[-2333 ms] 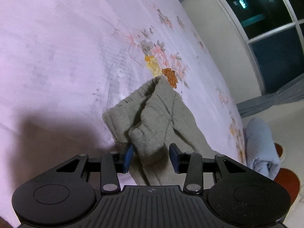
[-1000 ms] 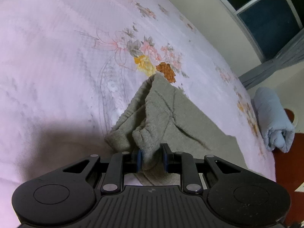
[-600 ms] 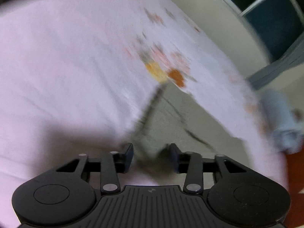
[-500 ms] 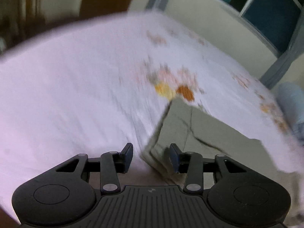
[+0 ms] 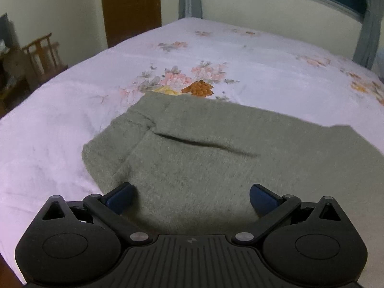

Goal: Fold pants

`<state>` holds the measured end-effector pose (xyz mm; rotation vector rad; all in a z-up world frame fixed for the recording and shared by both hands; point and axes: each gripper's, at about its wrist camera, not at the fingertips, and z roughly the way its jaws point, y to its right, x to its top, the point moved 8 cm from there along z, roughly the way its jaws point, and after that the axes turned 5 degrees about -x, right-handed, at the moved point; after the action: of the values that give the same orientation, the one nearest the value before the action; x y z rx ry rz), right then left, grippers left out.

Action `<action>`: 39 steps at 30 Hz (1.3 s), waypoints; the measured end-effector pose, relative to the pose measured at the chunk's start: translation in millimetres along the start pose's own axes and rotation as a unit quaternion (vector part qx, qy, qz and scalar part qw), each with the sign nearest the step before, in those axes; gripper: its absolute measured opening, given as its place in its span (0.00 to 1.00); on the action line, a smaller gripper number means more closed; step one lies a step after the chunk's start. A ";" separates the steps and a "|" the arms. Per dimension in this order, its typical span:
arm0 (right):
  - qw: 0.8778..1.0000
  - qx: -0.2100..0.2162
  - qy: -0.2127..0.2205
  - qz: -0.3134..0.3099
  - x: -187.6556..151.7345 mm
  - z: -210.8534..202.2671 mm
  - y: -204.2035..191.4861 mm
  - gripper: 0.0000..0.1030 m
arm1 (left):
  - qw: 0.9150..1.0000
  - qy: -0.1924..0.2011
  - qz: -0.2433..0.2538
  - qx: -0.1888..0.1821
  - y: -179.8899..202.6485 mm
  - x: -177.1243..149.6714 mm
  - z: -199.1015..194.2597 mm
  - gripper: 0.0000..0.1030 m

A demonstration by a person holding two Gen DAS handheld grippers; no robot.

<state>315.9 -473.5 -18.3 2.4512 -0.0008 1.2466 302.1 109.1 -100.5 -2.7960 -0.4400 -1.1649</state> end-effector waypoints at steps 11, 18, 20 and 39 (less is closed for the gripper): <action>0.991 -0.064 -0.084 -0.079 -22.9 85.4 -22.3 0.29 | 1.000 0.019 0.008 0.012 5.3 -6.3 7.1 1.00; 0.997 -0.062 -0.049 0.016 -11.8 62.3 25.0 0.00 | 1.000 0.010 0.016 -0.003 5.0 -7.4 9.2 1.00; 0.996 -0.064 -0.013 0.061 -9.2 30.2 53.0 0.00 | 1.000 0.009 0.024 -0.012 4.1 -7.9 9.0 1.00; 0.966 -0.063 -0.022 0.250 -148.6 -89.3 165.4 0.00 | 0.991 -0.020 0.074 -0.107 9.7 -22.0 -35.2 1.00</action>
<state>128.0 -621.7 -30.4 2.4435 -0.7293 1.3330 266.1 88.3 -90.8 -2.9764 -0.1120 -1.1898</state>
